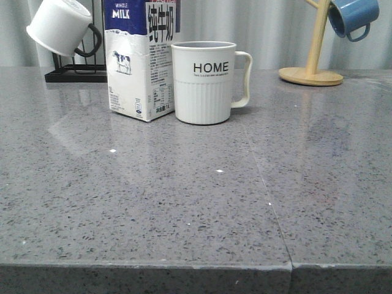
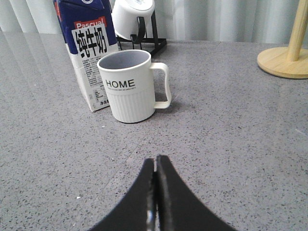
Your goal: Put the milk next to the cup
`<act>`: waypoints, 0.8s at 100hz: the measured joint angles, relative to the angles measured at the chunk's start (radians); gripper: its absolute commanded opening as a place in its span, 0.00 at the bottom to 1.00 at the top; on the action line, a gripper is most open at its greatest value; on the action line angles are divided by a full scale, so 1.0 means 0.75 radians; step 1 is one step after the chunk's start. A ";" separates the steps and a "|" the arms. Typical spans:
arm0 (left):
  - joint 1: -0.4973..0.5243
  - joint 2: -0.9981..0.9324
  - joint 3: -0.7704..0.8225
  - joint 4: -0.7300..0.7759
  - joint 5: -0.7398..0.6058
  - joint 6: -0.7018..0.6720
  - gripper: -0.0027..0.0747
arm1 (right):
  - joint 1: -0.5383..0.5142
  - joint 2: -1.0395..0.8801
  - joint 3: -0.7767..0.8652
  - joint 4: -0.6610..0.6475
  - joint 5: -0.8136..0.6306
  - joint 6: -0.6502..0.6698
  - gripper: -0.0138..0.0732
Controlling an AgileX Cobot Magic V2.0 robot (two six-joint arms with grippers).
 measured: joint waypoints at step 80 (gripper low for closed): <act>0.000 0.000 0.082 0.004 -0.169 0.000 0.01 | 0.000 0.000 0.000 0.000 0.002 0.000 0.08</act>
